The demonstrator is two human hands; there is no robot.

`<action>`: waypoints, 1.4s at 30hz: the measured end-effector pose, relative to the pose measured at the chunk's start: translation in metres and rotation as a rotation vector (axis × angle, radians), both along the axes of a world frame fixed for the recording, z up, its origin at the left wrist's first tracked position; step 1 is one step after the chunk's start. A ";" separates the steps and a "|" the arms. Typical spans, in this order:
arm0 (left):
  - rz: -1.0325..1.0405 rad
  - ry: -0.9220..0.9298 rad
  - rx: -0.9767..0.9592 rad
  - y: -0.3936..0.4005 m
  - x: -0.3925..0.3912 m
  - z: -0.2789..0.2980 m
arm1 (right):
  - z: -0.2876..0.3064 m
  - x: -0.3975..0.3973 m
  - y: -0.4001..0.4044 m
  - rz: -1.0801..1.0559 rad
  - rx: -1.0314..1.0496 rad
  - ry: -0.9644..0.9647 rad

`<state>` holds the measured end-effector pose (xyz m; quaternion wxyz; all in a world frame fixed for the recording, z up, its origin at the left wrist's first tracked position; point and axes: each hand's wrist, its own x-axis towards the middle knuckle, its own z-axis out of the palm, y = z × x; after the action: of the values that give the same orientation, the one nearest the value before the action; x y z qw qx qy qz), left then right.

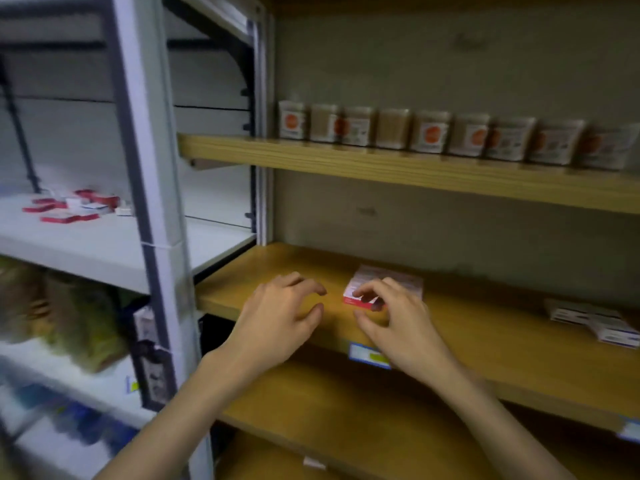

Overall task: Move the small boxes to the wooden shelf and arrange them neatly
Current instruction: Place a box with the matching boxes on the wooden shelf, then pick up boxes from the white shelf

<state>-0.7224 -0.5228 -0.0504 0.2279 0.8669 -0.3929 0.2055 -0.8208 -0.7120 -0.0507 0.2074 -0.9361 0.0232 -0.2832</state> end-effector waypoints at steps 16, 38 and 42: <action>0.104 -0.040 -0.069 0.284 0.129 0.008 | 0.009 0.158 0.287 0.247 0.078 0.015; 0.302 0.106 0.109 0.455 0.469 0.017 | 0.045 0.492 0.427 0.082 -0.187 0.148; 0.322 0.144 0.109 0.475 0.515 0.017 | 0.045 0.523 0.440 0.056 -0.198 0.195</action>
<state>-0.2077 -0.0475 -0.0337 0.1723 0.9422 -0.2420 0.1550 -0.2979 -0.2722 -0.0054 0.1186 -0.9753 -0.0109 -0.1858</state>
